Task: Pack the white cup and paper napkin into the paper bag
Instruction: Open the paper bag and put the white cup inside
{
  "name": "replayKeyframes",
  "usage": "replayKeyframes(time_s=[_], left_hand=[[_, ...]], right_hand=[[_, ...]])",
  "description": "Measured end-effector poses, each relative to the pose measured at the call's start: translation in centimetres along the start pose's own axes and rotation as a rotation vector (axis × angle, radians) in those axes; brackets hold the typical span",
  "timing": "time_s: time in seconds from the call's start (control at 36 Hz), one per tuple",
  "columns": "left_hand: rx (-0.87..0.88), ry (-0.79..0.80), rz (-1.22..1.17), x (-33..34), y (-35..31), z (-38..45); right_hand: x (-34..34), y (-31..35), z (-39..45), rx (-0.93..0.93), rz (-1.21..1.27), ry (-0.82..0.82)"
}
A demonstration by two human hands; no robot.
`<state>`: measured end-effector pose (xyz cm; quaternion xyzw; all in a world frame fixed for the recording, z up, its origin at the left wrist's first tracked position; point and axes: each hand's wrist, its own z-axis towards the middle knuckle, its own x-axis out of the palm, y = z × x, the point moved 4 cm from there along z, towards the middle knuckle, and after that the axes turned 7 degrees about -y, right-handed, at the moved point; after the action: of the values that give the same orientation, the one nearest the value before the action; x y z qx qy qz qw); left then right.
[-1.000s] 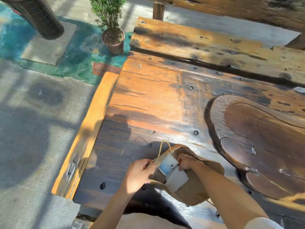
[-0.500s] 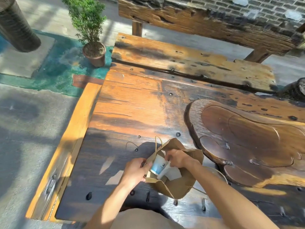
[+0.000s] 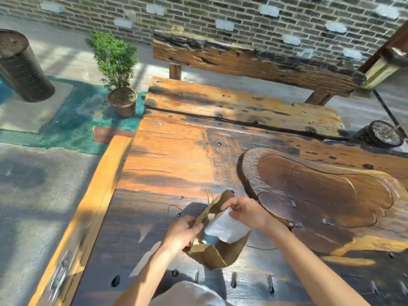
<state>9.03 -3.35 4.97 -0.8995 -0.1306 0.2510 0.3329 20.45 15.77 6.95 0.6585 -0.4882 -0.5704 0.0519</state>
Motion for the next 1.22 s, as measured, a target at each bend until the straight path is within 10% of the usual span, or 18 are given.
replayKeyframes(time_s=[0.78, 0.94, 1.22], left_hand=[[0.128, -0.208, 0.179, -3.3, -5.5, -4.7], [0.298, -0.239, -0.159, -7.2, -11.7, -10.3], [0.346, 0.298, -1.038, -4.6, -18.0, -15.2]], right_hand=[[-11.9, 9.2, -7.1, -0.010, 0.895, -0.264], [-14.2, 11.8, -8.5, -0.096, 0.897, -0.329], [-12.7, 18.8, -10.9, -0.399, 0.134, -0.566]])
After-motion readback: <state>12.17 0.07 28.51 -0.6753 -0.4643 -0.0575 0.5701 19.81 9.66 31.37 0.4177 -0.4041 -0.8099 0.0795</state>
